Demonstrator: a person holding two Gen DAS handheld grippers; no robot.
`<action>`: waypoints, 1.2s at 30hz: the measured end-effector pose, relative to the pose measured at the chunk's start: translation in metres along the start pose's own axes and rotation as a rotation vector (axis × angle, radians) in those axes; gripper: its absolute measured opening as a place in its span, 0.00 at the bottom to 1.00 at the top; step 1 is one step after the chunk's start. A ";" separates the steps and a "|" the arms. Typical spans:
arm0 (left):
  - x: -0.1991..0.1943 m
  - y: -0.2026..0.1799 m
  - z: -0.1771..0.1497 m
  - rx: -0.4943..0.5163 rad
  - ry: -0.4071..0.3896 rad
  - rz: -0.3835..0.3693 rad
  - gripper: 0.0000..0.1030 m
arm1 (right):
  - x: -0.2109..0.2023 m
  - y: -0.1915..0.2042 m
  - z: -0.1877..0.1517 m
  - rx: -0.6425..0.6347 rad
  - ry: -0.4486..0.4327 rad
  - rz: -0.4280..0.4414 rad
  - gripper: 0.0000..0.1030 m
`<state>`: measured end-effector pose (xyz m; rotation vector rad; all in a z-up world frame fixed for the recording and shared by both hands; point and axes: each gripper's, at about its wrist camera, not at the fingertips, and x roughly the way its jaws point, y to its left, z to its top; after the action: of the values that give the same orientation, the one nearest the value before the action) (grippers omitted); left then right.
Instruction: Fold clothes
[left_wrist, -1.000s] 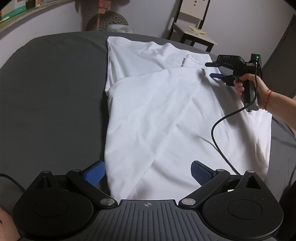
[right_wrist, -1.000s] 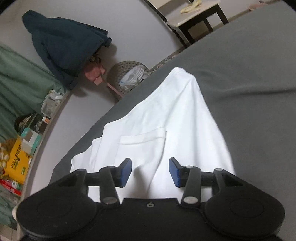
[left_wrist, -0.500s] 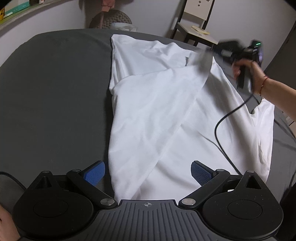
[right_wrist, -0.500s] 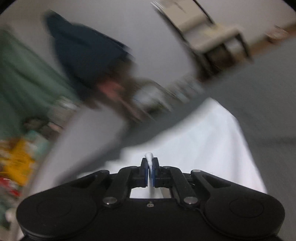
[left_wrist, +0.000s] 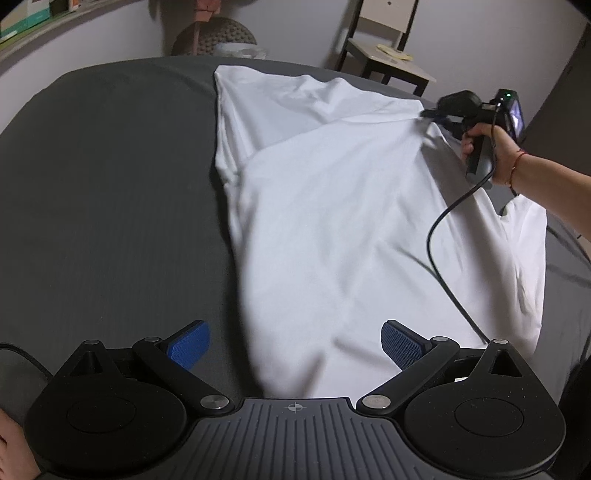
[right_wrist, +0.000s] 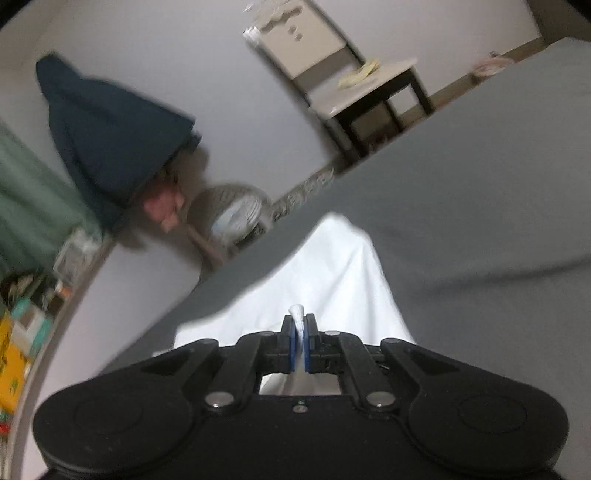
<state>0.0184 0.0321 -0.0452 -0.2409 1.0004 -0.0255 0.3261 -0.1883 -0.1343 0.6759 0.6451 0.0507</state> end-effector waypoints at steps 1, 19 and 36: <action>0.001 0.001 0.000 -0.006 0.001 0.001 0.97 | 0.001 -0.001 0.003 0.009 -0.003 -0.021 0.05; -0.001 0.047 -0.002 -0.287 -0.016 -0.024 0.97 | -0.155 0.036 -0.180 0.026 0.703 0.417 0.41; -0.009 0.058 -0.008 -0.326 -0.039 -0.056 0.97 | -0.178 0.085 -0.317 0.239 0.559 0.505 0.16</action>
<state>0.0015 0.0881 -0.0548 -0.5658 0.9558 0.0922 0.0153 0.0145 -0.1762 1.0583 1.0103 0.6571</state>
